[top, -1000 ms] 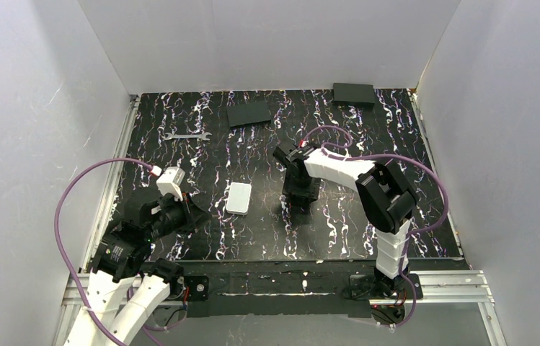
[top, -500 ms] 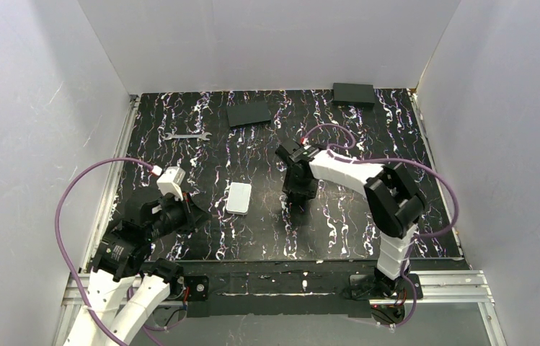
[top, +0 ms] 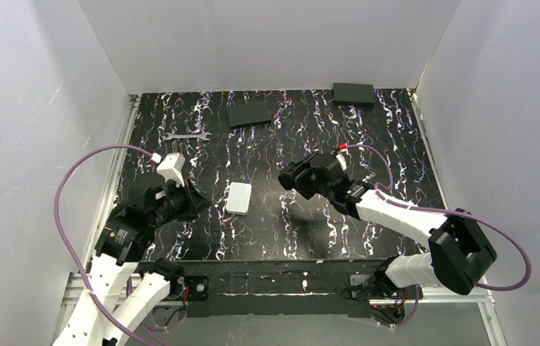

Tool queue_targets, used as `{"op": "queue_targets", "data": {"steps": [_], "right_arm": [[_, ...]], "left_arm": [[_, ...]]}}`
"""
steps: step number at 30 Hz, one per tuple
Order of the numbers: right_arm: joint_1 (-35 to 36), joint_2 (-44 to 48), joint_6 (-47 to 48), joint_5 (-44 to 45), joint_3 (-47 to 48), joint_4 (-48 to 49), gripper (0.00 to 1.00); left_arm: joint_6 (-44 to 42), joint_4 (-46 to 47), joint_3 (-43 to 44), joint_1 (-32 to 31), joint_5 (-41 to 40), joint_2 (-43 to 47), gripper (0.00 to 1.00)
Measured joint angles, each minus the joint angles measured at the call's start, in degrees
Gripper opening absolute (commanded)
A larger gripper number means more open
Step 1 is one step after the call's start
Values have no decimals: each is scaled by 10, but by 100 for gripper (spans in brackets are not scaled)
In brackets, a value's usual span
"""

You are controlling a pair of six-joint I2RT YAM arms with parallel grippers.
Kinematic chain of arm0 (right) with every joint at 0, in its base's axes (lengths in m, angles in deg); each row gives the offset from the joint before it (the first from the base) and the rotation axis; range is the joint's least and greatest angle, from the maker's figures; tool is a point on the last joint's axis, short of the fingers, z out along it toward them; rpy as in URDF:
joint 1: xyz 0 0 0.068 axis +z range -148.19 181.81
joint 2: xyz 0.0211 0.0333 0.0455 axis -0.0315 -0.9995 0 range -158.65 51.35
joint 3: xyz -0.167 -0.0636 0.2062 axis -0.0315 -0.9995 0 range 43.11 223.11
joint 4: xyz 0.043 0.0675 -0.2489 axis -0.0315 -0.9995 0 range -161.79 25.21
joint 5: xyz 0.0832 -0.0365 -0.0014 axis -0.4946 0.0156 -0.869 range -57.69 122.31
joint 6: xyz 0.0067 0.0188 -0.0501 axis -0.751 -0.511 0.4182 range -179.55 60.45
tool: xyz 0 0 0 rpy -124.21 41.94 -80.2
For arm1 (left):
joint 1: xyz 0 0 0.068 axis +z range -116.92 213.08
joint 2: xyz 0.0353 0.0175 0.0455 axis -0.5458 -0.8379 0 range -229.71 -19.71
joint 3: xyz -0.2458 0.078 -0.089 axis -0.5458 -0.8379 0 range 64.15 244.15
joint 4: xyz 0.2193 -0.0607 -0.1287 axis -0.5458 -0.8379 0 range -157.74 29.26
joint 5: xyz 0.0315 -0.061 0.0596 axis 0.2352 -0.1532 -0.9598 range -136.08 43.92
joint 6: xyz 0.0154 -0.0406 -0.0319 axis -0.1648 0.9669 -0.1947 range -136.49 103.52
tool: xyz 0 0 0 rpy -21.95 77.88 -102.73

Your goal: Unlock with the key

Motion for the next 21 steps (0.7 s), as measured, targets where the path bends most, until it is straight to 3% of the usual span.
{"op": "queue_targets", "data": {"steps": [11,21], "right_arm": [[0,0,-72,-17,12,156,1],[5,15,-157,-2,202,-17,1]], "left_arm": [[3,107,31,0,39,-12,0],[1,266,62,0,68,-51,0]]}}
